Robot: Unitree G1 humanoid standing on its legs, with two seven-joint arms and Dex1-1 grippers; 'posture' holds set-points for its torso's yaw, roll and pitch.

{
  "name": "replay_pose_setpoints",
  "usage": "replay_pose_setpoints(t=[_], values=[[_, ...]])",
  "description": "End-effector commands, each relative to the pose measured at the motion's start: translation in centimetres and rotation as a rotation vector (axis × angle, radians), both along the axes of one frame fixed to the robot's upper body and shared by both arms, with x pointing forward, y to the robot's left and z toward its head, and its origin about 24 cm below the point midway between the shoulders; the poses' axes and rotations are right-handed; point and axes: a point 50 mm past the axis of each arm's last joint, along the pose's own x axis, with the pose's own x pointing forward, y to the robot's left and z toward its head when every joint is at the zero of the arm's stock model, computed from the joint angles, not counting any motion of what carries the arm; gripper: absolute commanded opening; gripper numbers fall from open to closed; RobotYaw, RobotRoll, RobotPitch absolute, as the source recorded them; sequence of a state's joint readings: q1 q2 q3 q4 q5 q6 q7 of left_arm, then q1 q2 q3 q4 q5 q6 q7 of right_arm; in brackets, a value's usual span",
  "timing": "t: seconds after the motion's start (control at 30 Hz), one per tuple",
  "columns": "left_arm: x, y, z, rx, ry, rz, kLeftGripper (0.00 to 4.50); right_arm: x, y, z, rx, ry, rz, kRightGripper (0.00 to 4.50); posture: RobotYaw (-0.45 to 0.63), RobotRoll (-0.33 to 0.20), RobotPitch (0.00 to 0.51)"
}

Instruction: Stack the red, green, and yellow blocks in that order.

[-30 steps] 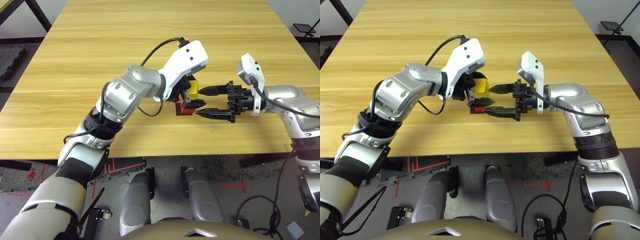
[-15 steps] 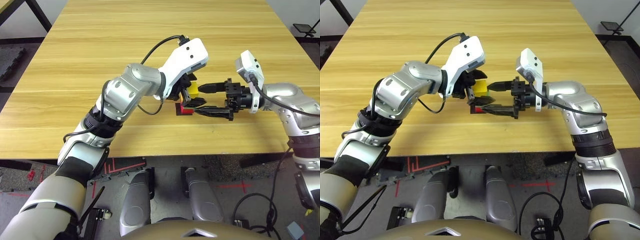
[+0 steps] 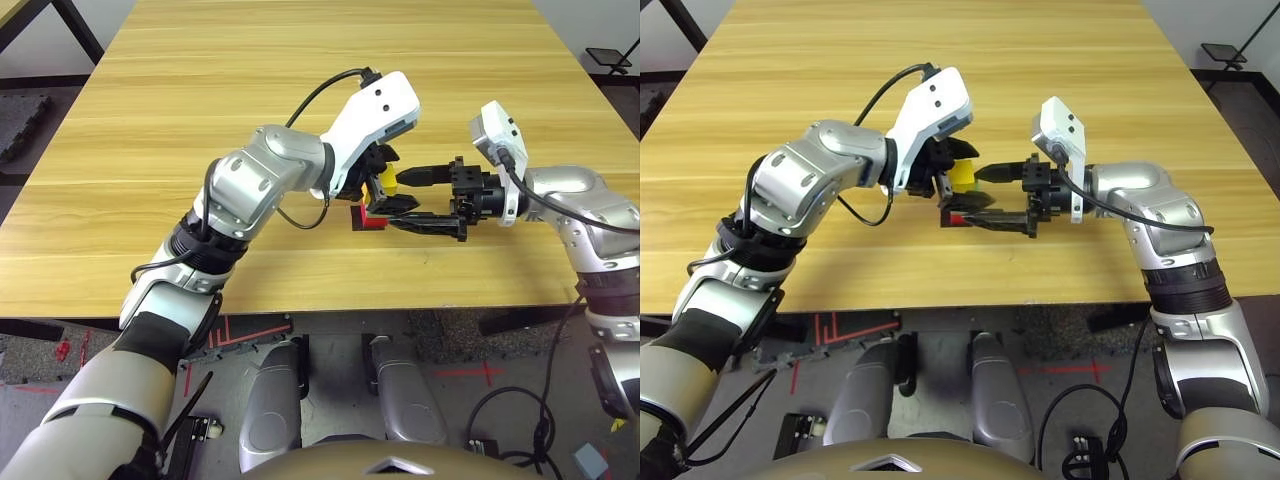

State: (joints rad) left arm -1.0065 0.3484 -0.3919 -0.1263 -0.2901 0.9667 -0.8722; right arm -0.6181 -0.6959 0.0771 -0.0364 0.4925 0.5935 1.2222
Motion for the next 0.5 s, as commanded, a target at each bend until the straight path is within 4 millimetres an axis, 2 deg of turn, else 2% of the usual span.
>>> replay_pose_setpoints(t=[0.03, 0.27, 0.4, 0.5], values=[[0.1, -0.1, 0.4, 0.016, -0.048, -0.006, 4.44, -0.1, -0.2, 0.0, -0.002, 0.002, 0.002, 4.50, 0.19, 0.059, 0.164], [0.5, 0.0, 0.7, 0.004, -0.085, -0.017, 4.44, -0.4, -0.1, 0.0, -0.001, 0.005, 0.015, 4.50, 0.19, 0.056, 0.164], [0.5, 0.2, 1.6, -0.014, -0.096, -0.020, 4.44, -0.5, -0.4, 0.0, -0.006, 0.005, 0.011, 4.50, 0.19, 0.055, 0.161], [-0.3, 1.0, 3.0, -0.038, -0.056, -0.052, 4.44, -0.6, -1.2, 0.4, -0.023, 0.009, 0.007, 4.50, 0.19, 0.050, 0.161]])
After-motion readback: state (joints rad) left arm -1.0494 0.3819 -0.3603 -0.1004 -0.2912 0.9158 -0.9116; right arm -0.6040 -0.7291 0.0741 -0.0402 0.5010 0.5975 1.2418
